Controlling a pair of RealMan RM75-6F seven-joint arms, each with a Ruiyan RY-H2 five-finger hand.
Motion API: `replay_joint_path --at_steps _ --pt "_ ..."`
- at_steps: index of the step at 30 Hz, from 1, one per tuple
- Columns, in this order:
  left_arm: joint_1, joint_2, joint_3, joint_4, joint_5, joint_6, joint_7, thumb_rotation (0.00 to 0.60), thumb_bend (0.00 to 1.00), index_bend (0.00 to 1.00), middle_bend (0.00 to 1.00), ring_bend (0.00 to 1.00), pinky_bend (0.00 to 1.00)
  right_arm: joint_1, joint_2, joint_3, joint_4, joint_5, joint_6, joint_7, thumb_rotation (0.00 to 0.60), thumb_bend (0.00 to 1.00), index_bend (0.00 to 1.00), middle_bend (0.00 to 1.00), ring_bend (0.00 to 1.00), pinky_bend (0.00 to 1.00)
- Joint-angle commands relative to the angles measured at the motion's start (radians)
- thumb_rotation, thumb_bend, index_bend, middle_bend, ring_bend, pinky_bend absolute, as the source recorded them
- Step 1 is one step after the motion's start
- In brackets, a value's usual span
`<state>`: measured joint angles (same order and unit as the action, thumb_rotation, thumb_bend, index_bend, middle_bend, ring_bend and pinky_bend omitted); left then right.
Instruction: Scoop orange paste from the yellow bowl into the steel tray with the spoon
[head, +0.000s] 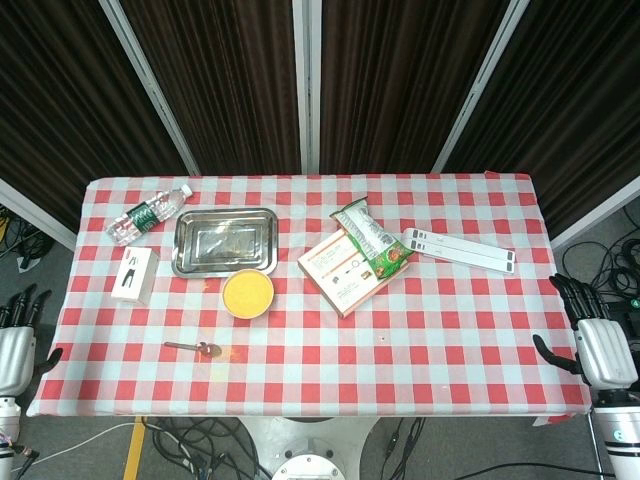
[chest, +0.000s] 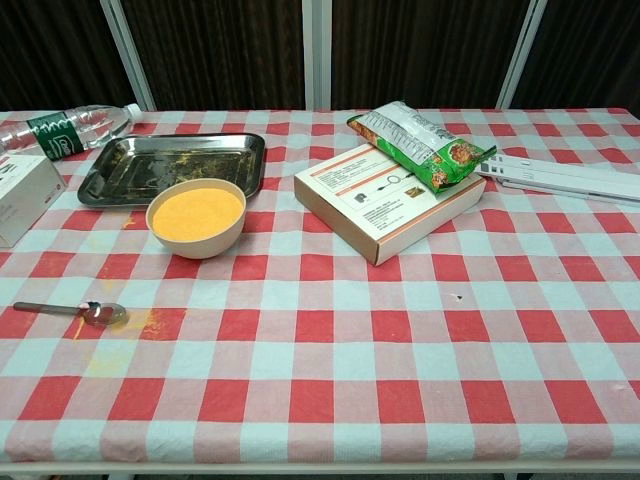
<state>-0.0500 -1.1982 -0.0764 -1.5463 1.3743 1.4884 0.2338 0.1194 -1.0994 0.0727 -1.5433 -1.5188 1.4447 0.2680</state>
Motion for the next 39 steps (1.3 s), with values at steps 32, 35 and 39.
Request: replay_joint_path --at_steps 32,35,39 --pt "-0.215 -0.045 0.015 -0.024 0.073 -0.309 -0.107 0.600 0.26 0.43 0.63 0.53 0.61 0.020 -0.001 0.008 0.023 0.020 -0.035 0.019 0.600 0.23 0.01 0.05 0.00 0.04" --pt "-0.255 -0.078 0.018 -0.011 0.064 -0.371 -0.093 0.600 0.26 0.44 0.69 0.58 0.64 0.023 0.000 0.011 0.027 0.028 -0.044 0.021 0.600 0.23 0.01 0.06 0.00 0.04" --pt "-0.289 -0.119 0.019 0.005 0.039 -0.426 -0.088 0.600 0.26 0.47 0.80 0.75 0.81 0.028 0.004 0.015 0.029 0.035 -0.052 0.020 0.600 0.23 0.01 0.06 0.00 0.04"
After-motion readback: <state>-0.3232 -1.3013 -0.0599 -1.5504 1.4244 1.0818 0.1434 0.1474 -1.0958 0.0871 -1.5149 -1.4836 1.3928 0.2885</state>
